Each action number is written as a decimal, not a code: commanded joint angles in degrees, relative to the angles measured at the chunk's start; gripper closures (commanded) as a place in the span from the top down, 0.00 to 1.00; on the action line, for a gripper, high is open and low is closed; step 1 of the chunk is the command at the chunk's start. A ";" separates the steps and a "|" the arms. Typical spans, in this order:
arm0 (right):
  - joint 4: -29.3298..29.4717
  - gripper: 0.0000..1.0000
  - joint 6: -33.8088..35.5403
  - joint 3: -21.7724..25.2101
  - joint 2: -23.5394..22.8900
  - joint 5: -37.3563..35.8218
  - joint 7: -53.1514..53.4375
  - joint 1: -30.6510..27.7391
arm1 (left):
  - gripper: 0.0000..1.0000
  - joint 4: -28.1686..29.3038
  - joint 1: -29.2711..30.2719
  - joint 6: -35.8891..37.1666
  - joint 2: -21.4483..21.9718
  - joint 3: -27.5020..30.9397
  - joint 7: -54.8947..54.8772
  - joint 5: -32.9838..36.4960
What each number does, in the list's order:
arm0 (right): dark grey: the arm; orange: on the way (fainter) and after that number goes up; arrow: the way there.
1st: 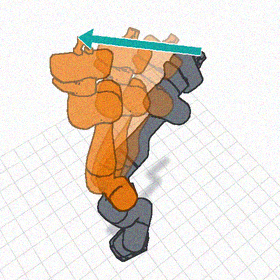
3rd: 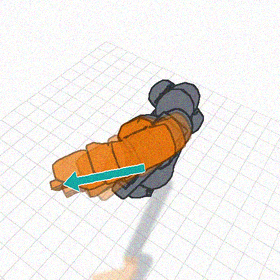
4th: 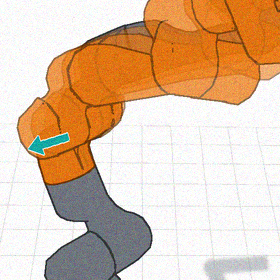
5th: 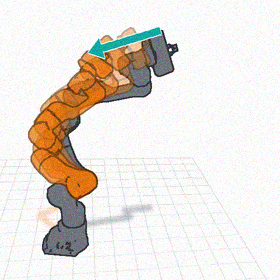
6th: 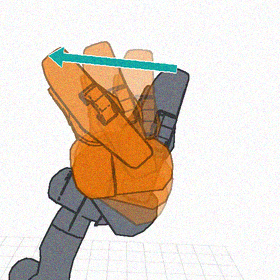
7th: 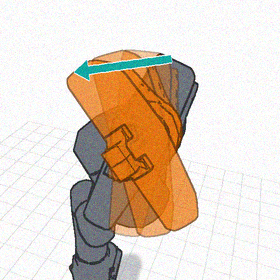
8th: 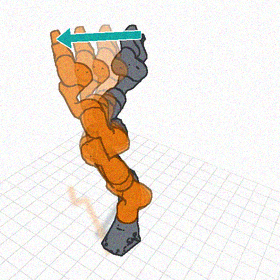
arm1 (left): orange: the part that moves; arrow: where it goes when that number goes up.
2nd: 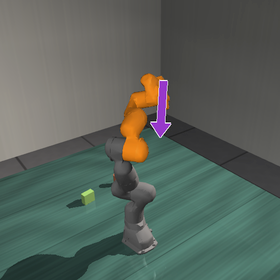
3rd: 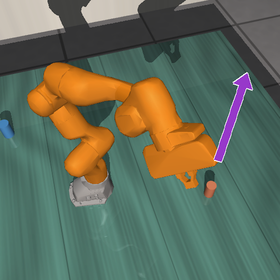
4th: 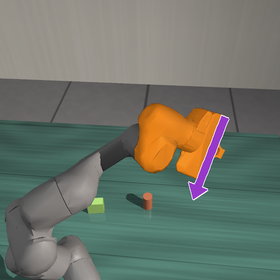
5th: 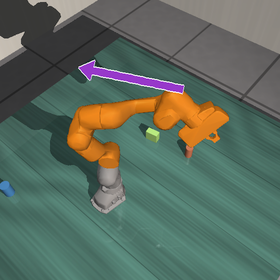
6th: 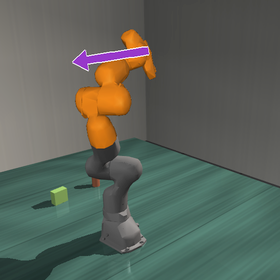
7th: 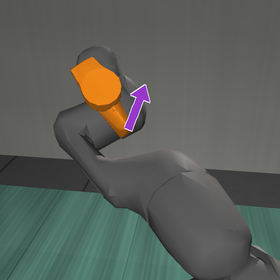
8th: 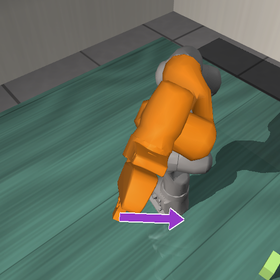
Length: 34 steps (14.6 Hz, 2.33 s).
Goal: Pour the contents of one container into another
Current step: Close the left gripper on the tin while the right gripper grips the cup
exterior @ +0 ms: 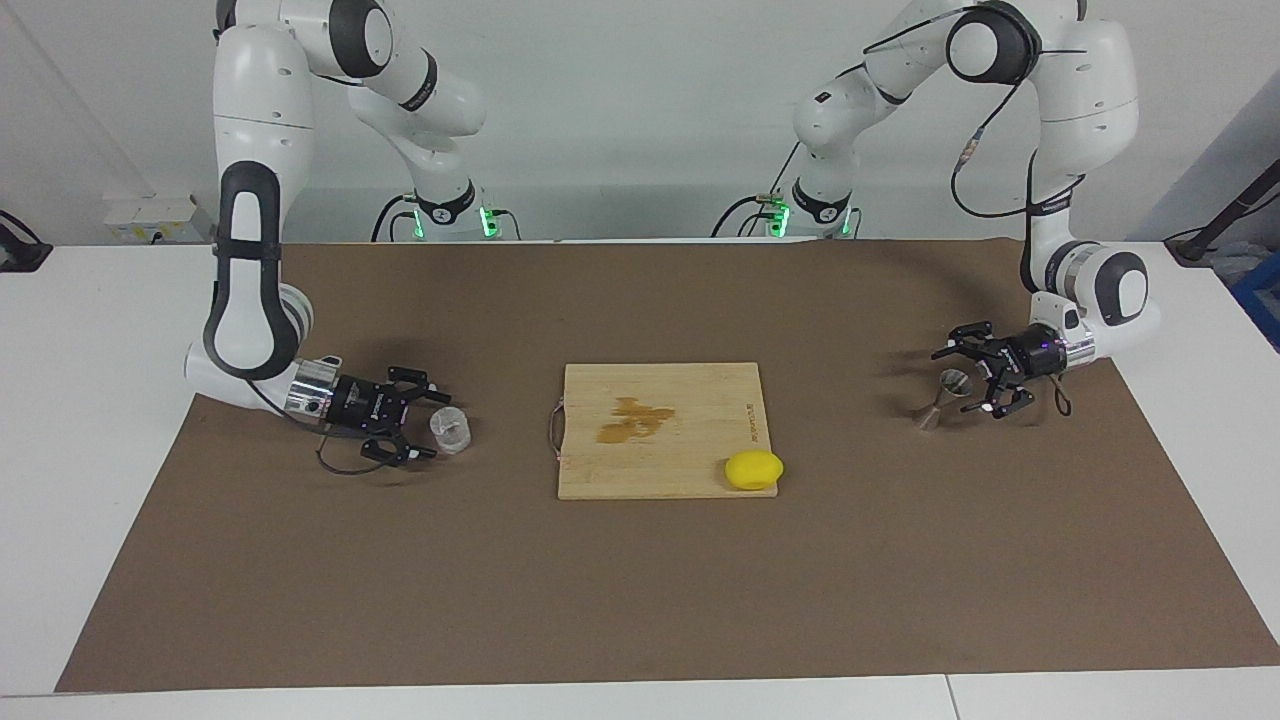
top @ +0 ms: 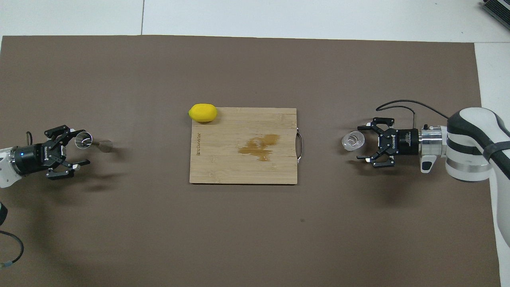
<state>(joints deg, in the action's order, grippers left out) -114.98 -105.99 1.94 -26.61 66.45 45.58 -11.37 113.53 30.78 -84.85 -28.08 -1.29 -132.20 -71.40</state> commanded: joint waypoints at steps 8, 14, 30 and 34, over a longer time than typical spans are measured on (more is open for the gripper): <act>0.02 1.00 -2.37 -0.18 -0.28 2.54 -0.49 1.53 | 1.00 -0.06 -2.56 0.12 -0.22 -0.20 -5.97 -5.42; 0.11 0.87 -2.38 -0.26 -0.37 2.54 0.12 1.70 | 1.00 -0.42 -0.63 1.00 -0.22 0.06 -6.05 -4.19; 0.11 0.74 -3.35 -0.18 -0.37 2.19 0.39 1.79 | 0.58 -1.64 -0.54 1.35 -0.31 0.06 -6.49 -2.52; 0.11 0.74 -3.43 -0.18 -0.37 2.10 0.47 1.88 | 0.46 -2.44 -0.63 1.27 -0.40 0.06 -6.49 -2.43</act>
<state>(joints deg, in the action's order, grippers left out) -114.98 -108.28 1.90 -26.71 67.70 45.59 -9.84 112.12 29.80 -84.64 -28.09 -1.25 -137.91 -74.80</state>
